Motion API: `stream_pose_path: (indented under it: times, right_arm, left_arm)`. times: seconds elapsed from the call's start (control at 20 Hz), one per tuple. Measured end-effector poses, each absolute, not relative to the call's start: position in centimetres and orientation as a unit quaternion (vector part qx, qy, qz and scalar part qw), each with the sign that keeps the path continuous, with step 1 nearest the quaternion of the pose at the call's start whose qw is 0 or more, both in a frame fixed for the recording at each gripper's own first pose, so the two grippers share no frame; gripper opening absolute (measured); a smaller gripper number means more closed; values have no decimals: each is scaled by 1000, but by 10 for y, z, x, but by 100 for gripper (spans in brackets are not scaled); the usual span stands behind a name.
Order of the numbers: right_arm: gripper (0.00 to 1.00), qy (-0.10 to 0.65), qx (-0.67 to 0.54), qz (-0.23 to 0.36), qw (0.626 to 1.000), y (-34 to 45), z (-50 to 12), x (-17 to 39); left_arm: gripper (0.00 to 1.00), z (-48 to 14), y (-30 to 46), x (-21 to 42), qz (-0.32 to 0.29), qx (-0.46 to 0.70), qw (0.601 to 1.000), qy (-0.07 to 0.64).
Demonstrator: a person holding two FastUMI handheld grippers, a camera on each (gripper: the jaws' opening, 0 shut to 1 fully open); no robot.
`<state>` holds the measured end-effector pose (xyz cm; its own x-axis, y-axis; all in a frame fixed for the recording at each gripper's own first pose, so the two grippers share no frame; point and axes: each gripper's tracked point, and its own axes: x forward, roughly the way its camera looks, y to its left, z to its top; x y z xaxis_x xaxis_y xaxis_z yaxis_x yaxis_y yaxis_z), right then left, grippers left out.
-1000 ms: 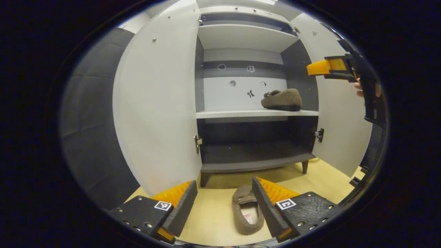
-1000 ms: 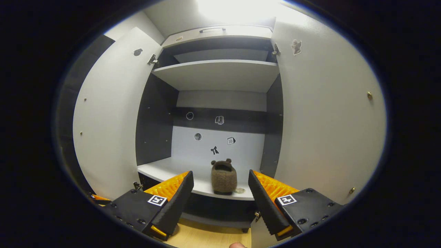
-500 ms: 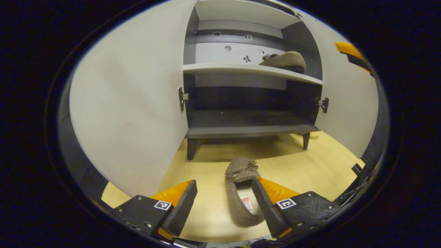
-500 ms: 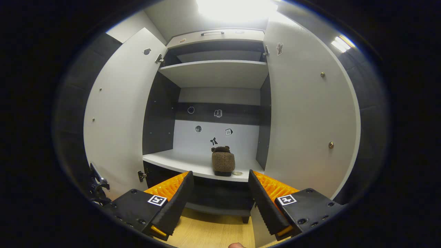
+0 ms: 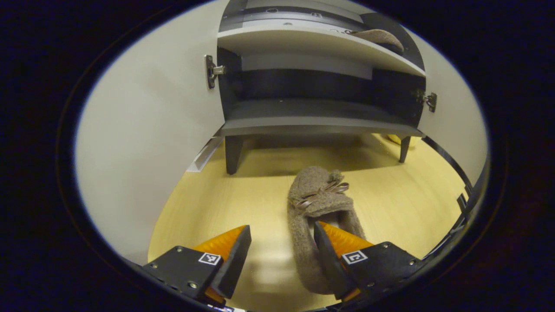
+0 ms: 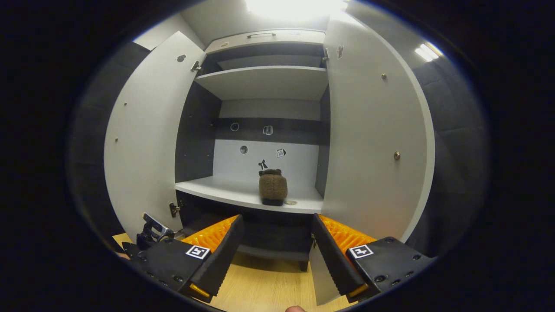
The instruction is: Grab one shoe with the right hand and put it into the shoe cabinet, grab the other shoe with the left hand and put it into the shoe cabinet; then close the right door with the right hand and the left door with the left hand.
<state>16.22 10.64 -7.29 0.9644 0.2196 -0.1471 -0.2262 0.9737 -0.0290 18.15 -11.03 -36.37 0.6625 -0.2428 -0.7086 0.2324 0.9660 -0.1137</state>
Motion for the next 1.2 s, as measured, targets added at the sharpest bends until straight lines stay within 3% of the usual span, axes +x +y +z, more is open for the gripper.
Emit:
stream_pose_path:
  times: [0.05, 0.1, 0.2, 0.25, 0.4, 0.45, 0.5, 0.55, 1.2]
  right_arm:
    - [100, 73, -23, 112, 991, 106, -74, 162]
    - [100, 75, -23, 112, 991, 106, -75, 162]
    - [100, 75, -24, 113, 990, 107, -75, 162]
    - [100, 75, -24, 113, 991, 107, -75, 162]
    - [100, 74, -26, 115, 990, 110, -75, 163]
    - [100, 76, -26, 116, 990, 110, -75, 164]
    - [100, 76, -26, 117, 990, 111, -74, 163]
    - [100, 75, -26, 118, 990, 112, -74, 163]
    - [100, 62, -37, 132, 989, 123, -62, 153]
  left_arm:
    - [77, -368, -112, 181, -131, -8, 910, 394]
    - [84, -371, -117, 181, -140, -13, 907, 397]
    - [72, -378, -123, 175, -146, -11, 900, 410]
    - [72, -380, -123, 174, -151, -5, 900, 409]
    - [36, -373, -132, 176, -151, 1, 905, 397]
    - [10, -374, -133, 179, -147, 8, 908, 391]
    - [14, -371, -132, 181, -141, 9, 911, 387]
    - [2, -370, -132, 183, -140, 10, 911, 387]
    - [1, -253, -130, 190, -143, -14, 955, 260]
